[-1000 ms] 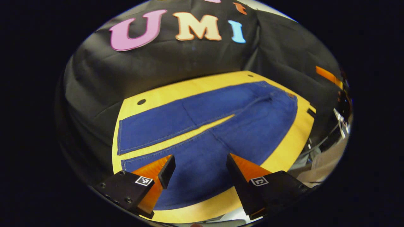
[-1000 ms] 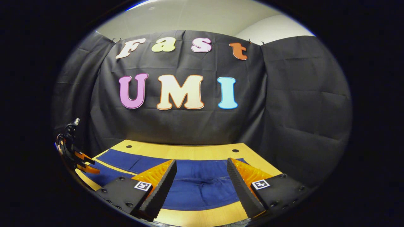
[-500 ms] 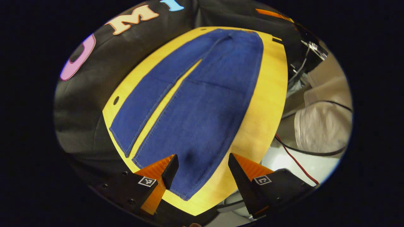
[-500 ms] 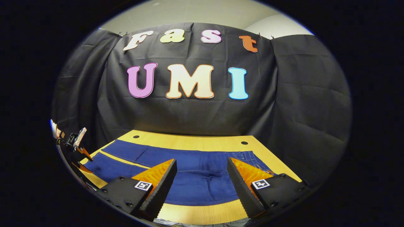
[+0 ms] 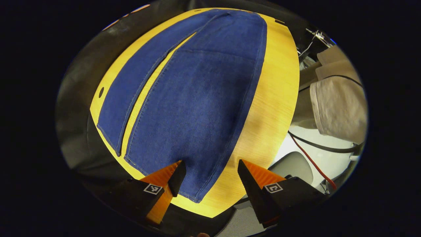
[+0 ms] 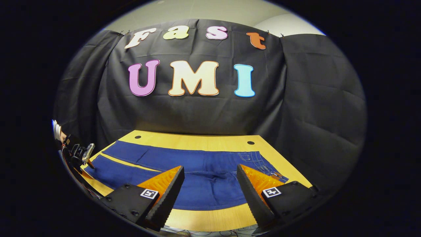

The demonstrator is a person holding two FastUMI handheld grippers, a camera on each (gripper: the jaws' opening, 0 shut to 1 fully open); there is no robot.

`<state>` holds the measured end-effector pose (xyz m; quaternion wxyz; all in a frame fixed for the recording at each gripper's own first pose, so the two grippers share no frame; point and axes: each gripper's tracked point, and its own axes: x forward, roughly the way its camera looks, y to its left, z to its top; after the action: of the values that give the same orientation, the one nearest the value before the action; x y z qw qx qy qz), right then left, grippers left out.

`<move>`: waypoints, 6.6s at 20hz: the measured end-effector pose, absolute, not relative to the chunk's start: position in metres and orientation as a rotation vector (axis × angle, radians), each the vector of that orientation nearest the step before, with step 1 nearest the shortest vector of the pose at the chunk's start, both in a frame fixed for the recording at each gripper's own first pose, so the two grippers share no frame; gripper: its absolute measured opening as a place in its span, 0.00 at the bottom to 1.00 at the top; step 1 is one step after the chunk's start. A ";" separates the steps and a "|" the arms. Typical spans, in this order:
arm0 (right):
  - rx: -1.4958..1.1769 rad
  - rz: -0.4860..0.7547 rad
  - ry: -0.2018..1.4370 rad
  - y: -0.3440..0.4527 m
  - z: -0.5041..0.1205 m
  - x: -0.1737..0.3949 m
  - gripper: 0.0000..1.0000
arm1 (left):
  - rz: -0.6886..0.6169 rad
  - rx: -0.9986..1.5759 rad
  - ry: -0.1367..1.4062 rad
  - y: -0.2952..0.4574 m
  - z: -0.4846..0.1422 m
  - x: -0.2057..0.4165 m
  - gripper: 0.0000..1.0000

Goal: Grasp the waist and the cuffs of the jeans and fold them to make the two legs overlap; first hold the waist and fold one-third of the jeans toward the cuffs, then hold the cuffs and fold the remaining one-third in the same direction to finish folding.

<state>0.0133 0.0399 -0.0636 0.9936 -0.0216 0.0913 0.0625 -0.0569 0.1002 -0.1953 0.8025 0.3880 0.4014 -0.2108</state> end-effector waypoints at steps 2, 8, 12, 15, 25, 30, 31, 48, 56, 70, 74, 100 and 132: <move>-0.041 0.121 0.189 0.038 -0.066 0.018 0.99 | -0.454 0.849 0.869 0.102 -0.196 -0.051 0.96; -0.081 0.126 0.213 0.038 -0.073 0.029 0.99 | -0.468 0.899 0.924 0.105 -0.203 -0.044 0.96; -0.081 0.151 0.234 0.047 -0.081 0.037 0.99 | -0.499 0.882 0.973 0.104 -0.207 -0.046 0.94; -0.087 0.173 0.245 0.056 -0.085 0.040 0.99 | -0.535 0.856 1.023 0.102 -0.211 -0.047 0.94; -0.066 0.200 0.304 0.076 -0.105 0.048 0.99 | -0.556 0.884 1.005 0.102 -0.208 -0.039 0.77; -0.061 0.223 0.319 0.085 -0.109 0.049 0.99 | -0.535 0.966 0.921 0.122 -0.201 -0.005 0.02; -0.068 0.237 0.328 0.085 -0.110 0.050 0.99 | -0.535 0.979 0.914 0.121 -0.201 -0.008 0.00; -0.663 0.641 0.766 -0.029 -0.193 0.066 0.99 | -0.445 0.917 0.988 0.118 -0.201 -0.009 0.00; -0.998 0.873 0.981 -0.088 -0.262 0.091 0.99 | -0.369 0.840 1.071 0.117 -0.201 -0.009 0.00; -1.129 0.968 1.194 -0.115 -0.310 0.103 0.94 | -0.337 0.807 1.149 0.117 -0.199 -0.009 0.00; -1.117 0.945 1.208 -0.114 -0.310 0.106 0.97 | -0.325 0.786 1.156 0.115 -0.199 -0.009 0.00; -0.793 0.402 1.090 -0.086 -0.246 0.162 0.03 | -0.498 0.647 1.237 0.126 -0.162 -0.014 0.00; -0.216 0.257 1.058 -0.008 -0.275 0.429 0.02 | -0.274 0.677 1.270 0.216 -0.008 0.224 0.00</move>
<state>0.4291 -0.0080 -0.2747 0.8498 -0.1024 0.5024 0.1220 0.2243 0.2163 -0.0076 0.7435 0.3092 0.5797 -0.1249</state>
